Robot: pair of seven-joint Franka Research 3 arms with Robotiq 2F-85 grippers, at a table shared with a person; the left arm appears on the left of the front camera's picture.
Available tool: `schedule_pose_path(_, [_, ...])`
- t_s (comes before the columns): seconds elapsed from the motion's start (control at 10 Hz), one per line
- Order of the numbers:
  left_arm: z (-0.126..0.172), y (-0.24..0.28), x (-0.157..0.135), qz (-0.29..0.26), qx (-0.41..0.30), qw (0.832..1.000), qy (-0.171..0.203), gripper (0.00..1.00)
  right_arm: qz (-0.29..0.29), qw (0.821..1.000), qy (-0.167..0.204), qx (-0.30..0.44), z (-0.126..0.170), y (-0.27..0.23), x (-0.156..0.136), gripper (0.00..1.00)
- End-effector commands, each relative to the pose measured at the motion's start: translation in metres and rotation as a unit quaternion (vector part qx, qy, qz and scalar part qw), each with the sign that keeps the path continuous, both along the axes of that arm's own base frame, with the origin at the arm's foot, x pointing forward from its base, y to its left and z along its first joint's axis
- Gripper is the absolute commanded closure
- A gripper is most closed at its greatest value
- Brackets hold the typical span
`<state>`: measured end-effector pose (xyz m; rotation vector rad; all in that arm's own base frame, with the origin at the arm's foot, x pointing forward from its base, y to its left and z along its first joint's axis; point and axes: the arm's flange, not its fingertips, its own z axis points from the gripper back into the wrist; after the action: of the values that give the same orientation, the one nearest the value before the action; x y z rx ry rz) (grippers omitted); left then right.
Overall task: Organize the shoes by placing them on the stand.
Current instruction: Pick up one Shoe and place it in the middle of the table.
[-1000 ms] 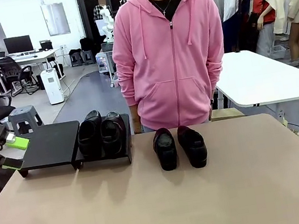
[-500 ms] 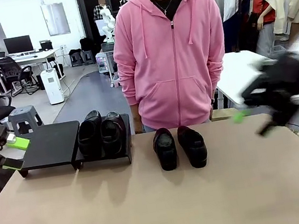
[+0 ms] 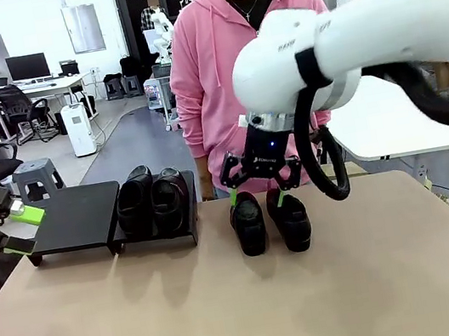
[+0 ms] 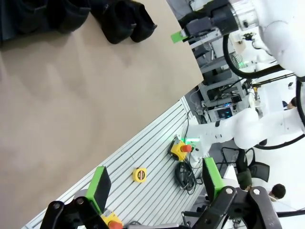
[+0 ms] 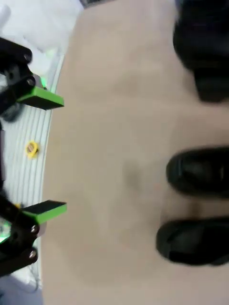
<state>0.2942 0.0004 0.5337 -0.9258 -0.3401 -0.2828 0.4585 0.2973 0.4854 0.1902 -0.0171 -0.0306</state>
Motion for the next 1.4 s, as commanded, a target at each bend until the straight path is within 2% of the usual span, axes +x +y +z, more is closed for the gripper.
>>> schedule_pose_path(0.0, [0.003,0.001,0.0,0.0,-0.009,1.0,0.0,0.0,0.008,0.999,-0.008,0.039,0.012,0.002,-0.005,0.0])
schedule_pose_path(0.2, [0.003,0.001,0.0,0.0,-0.009,1.0,0.0,0.0,0.008,0.999,-0.008,0.039,0.012,0.002,-0.005,0.0])
schedule_pose_path(0.3, [0.003,0.001,0.0,0.0,-0.009,1.0,0.0,0.0,0.0,1.0,0.0,0.006,0.003,0.0,0.0,0.0])
schedule_pose_path(0.4, [0.003,0.001,0.0,0.0,-0.009,1.0,0.0,0.0,-0.01,0.999,-0.034,-0.026,-0.005,0.012,0.023,0.0])
schedule_pose_path(0.5, [0.003,0.001,0.0,0.0,-0.009,1.0,0.0,0.0,-0.046,0.999,-0.004,-0.019,-0.014,0.02,0.052,0.0])
schedule_pose_path(0.6, [0.003,0.001,0.0,0.0,-0.009,1.0,0.0,0.0,-0.074,0.997,-0.028,-0.027,-0.024,0.025,0.078,0.0])
schedule_pose_path(0.7, [0.003,0.001,0.0,0.0,-0.009,1.0,0.0,0.0,-0.092,0.994,-0.036,-0.037,-0.036,0.03,0.103,0.0])
schedule_pose_path(0.8, [0.003,0.001,0.0,0.0,-0.009,1.0,0.0,0.0,-0.115,0.992,-0.028,-0.038,-0.048,0.028,0.12,0.0])
schedule_pose_path(1.0, [0.003,0.001,0.0,0.0,-0.009,1.0,0.0,0.0,-0.105,0.994,-0.008,-0.03,-0.069,0.029,0.146,0.0])
schedule_pose_path(1.3, [0.003,0.001,0.0,0.0,-0.009,1.0,0.0,0.0,-0.114,0.992,0.027,-0.05,-0.1,0.026,0.159,0.0])
